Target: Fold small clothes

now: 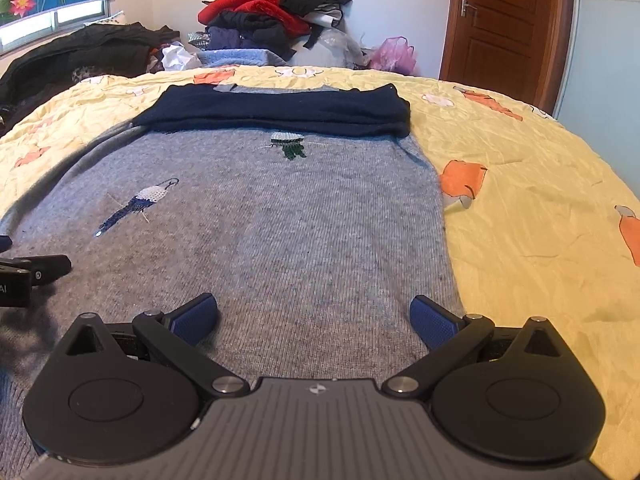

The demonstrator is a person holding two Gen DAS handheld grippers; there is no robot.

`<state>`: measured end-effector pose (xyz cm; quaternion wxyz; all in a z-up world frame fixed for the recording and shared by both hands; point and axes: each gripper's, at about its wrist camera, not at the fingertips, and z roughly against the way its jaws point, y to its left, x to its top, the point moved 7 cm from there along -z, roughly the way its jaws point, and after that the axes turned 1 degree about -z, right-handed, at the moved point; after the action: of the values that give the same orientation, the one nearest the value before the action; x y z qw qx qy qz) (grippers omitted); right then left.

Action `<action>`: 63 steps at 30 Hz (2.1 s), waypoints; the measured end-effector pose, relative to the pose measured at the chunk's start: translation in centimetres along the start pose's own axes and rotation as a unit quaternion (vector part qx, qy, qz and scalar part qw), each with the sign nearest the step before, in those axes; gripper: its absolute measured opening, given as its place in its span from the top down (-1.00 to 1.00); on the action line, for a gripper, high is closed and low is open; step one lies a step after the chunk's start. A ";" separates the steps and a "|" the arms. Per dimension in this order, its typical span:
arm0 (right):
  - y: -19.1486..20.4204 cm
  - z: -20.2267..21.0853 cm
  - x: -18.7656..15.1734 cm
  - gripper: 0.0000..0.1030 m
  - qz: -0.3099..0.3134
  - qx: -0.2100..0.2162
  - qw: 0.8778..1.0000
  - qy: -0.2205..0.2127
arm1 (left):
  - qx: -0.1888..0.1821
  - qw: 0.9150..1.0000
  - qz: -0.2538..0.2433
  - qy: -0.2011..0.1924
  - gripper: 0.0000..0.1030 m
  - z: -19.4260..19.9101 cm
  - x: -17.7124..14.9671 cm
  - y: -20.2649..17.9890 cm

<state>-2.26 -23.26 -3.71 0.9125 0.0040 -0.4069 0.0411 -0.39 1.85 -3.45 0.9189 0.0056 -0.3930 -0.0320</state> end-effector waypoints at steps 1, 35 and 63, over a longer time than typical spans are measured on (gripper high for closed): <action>0.0 0.0 0.0 -1.00 0.000 -0.002 1.000 0.003 | 0.001 1.000 -0.001 0.002 -1.00 0.1 0.0 0.0; 0.0 3.6 -2.5 -0.99 0.005 0.028 1.000 0.012 | -0.013 0.998 -0.056 0.015 -1.00 4.1 -3.0 -0.3; -0.1 4.3 -3.9 -1.00 0.023 0.031 0.999 -0.005 | -0.017 0.998 -0.052 0.018 -1.00 5.3 -4.4 -0.4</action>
<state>-8.05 -23.82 -3.67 0.9087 0.0234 -0.4101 0.0744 -7.29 1.80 -2.96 0.9228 0.0105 -0.3754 -0.0864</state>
